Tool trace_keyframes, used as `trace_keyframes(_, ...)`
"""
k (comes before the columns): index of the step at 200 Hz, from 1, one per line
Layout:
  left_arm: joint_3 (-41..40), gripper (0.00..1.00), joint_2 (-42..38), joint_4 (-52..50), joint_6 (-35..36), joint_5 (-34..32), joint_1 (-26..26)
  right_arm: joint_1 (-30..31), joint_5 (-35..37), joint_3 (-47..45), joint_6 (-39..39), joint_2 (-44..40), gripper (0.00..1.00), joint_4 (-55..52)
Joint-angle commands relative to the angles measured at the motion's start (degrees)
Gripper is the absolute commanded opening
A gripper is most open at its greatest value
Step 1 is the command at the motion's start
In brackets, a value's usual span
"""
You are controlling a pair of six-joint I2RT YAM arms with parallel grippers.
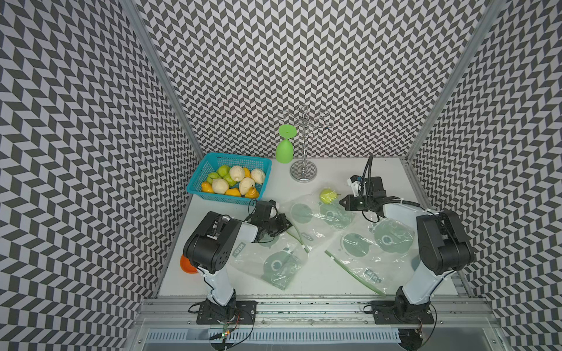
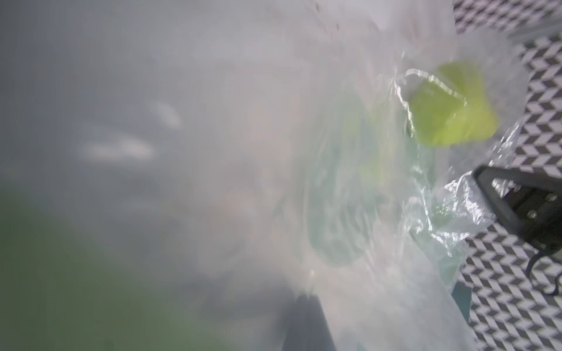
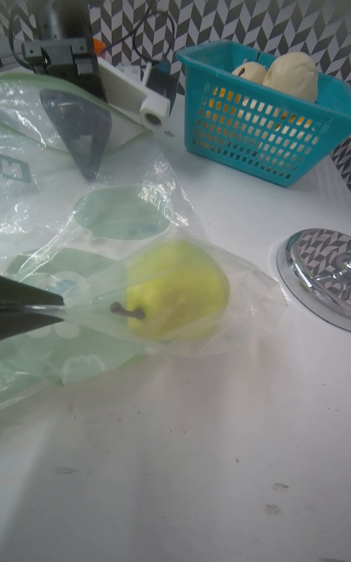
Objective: Open the zip-top bag and take out the pear
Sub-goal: Pick up the pear from the zipper food storage bag.
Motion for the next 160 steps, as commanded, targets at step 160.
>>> trace_keyframes(160,1.53,0.1,5.94,5.92,-0.49,2.27,-2.31,0.6,-0.85,-1.51,1.21,-16.97,0.11,-8.54)
